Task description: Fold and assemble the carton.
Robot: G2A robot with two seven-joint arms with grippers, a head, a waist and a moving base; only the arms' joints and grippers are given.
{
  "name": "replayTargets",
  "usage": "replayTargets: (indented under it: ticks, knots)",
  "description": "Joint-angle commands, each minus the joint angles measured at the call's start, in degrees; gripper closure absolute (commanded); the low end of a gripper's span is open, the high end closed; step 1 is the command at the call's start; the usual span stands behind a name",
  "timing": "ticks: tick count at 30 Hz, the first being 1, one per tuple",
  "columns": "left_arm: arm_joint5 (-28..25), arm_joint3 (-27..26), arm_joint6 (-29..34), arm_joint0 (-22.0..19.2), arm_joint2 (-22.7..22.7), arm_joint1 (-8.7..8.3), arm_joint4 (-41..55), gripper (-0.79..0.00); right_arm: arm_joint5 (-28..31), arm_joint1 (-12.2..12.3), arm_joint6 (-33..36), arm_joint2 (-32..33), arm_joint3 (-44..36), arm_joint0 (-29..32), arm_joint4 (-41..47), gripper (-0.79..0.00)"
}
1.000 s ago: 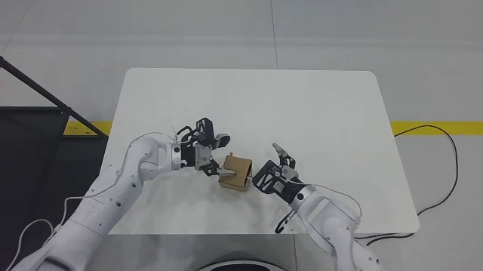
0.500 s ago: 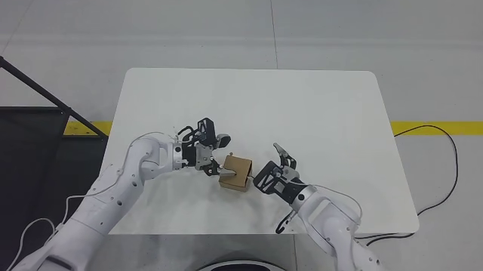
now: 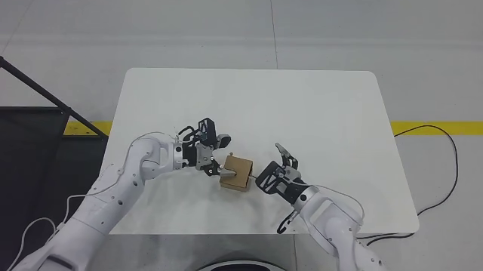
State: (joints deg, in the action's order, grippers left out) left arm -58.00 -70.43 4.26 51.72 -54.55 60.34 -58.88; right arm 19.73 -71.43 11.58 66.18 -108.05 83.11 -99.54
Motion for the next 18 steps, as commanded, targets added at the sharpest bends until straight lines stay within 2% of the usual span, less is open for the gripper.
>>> replayTargets:
  ticks: [1, 8, 18]
  knots:
    - [0.00, 0.02, 0.00, -0.01, 0.00, 0.02, -0.01, -0.785, -0.92, 0.02, -0.82, 0.19, -0.31, 0.32, -0.12, -0.785]
    - [0.00, 0.07, 0.12, 0.01, -0.10, 0.07, -0.09, -0.785, -2.66, 0.26, -4.38, 0.48, -1.89, 2.10, -1.88, -0.785]
    - [0.00, 0.10, 0.26, -0.05, -0.01, 0.15, 0.03, -0.785, -1.29, 0.21, -2.83, -1.10, -1.20, 0.81, -3.42, -0.785]
